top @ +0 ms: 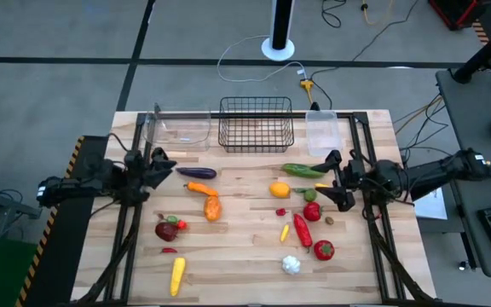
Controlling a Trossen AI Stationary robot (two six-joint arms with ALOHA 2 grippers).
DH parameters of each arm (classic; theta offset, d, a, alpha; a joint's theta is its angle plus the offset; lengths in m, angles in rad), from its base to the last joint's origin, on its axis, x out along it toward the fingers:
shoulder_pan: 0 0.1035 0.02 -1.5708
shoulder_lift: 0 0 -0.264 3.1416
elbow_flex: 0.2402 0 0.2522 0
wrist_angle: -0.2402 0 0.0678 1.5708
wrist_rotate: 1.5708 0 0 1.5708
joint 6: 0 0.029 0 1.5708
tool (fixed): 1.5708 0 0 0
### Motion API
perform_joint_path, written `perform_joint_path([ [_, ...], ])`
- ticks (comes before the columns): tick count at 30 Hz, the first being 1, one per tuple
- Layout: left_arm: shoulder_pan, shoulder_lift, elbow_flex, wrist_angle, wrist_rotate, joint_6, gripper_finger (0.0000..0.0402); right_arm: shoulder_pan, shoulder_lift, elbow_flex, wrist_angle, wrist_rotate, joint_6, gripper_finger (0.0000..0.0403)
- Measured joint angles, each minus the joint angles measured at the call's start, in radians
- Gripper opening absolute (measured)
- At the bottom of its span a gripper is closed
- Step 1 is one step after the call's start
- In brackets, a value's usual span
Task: Sort produce into baskets
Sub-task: Put the lemon into the wire basket
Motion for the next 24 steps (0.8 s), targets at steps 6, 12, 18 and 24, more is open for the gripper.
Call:
perform_joint_path([
  [6, 0.0, 0.002, 0.0, 0.146, -0.02, 0.109, 0.0148, 0.0, 0.084, 0.059, -0.003, 0.009, 0.008, 0.0325],
  [12, 0.0, 0.002, 0.0, 0.127, 0.062, 0.05, 0.0148, 0.0, 0.151, 0.147, -0.124, -0.021, 0.077, 0.0325],
  [18, -0.003, 0.023, 0.0, 0.052, 0.044, 0.064, 0.0148, 0.0, 0.211, 0.339, -0.509, -0.027, 0.064, 0.0325],
  [24, -0.005, 0.119, 0.014, 0.048, 0.036, 0.036, 0.0146, -0.002, 0.306, 0.587, -0.953, -0.016, 0.025, 0.0325],
])
